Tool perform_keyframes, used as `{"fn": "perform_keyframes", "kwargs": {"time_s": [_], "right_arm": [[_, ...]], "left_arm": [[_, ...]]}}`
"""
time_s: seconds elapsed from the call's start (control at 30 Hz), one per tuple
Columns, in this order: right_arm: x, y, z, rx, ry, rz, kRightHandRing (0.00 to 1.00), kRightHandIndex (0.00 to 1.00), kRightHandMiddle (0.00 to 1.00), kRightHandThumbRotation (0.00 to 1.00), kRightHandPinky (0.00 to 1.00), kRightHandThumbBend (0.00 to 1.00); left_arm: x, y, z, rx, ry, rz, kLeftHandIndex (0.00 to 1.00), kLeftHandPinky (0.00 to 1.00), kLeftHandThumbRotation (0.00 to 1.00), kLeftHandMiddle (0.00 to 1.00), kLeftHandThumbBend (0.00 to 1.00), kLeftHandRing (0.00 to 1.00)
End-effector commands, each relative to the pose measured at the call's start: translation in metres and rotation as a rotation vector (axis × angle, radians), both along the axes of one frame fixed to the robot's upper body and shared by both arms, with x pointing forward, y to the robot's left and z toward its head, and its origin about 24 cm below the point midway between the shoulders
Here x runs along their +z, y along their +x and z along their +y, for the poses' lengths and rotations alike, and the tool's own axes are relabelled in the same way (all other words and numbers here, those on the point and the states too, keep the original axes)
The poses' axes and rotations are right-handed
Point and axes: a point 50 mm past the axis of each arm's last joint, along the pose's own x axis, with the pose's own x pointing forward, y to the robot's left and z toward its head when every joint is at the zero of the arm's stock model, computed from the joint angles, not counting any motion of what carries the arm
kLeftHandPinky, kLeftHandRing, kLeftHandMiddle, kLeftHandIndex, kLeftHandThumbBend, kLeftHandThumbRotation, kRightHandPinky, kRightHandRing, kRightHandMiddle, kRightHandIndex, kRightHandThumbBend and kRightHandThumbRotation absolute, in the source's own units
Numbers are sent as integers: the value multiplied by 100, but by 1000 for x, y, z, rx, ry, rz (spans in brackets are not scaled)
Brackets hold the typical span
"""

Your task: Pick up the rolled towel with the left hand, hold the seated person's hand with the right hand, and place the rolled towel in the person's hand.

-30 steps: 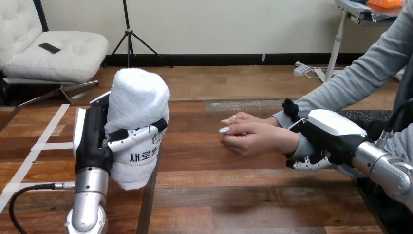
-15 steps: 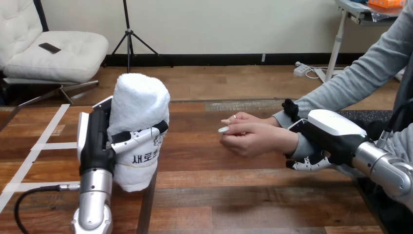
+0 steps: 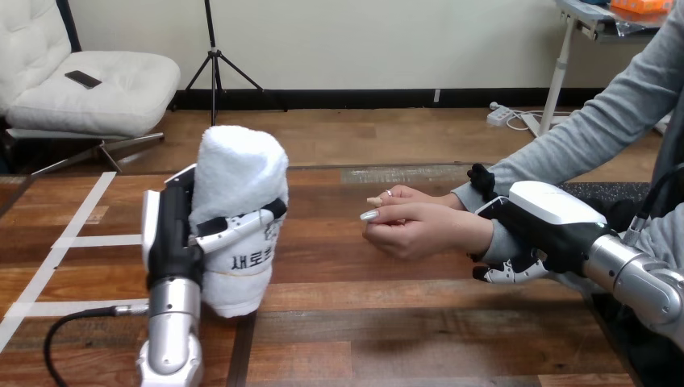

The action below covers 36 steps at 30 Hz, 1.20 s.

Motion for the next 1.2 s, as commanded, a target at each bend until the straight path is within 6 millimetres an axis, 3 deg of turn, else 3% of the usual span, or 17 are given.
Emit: {"fn": "perform_keyframes", "kwargs": {"time_s": [0.0,0.6,1.17], "right_arm": [[17,5,-3,7,20,-60,39,49,45,5,35,50],[19,5,1,26,41,-59,37,48,44,12,32,48],[20,4,6,56,62,-78,36,46,42,6,32,50]], "left_arm": [[52,36,-19,-49,8,-171,42,35,0,42,60,38],[60,45,-30,-78,-31,-175,41,35,0,42,60,38],[66,48,-33,-96,-20,-193,41,35,0,41,60,38]]}}
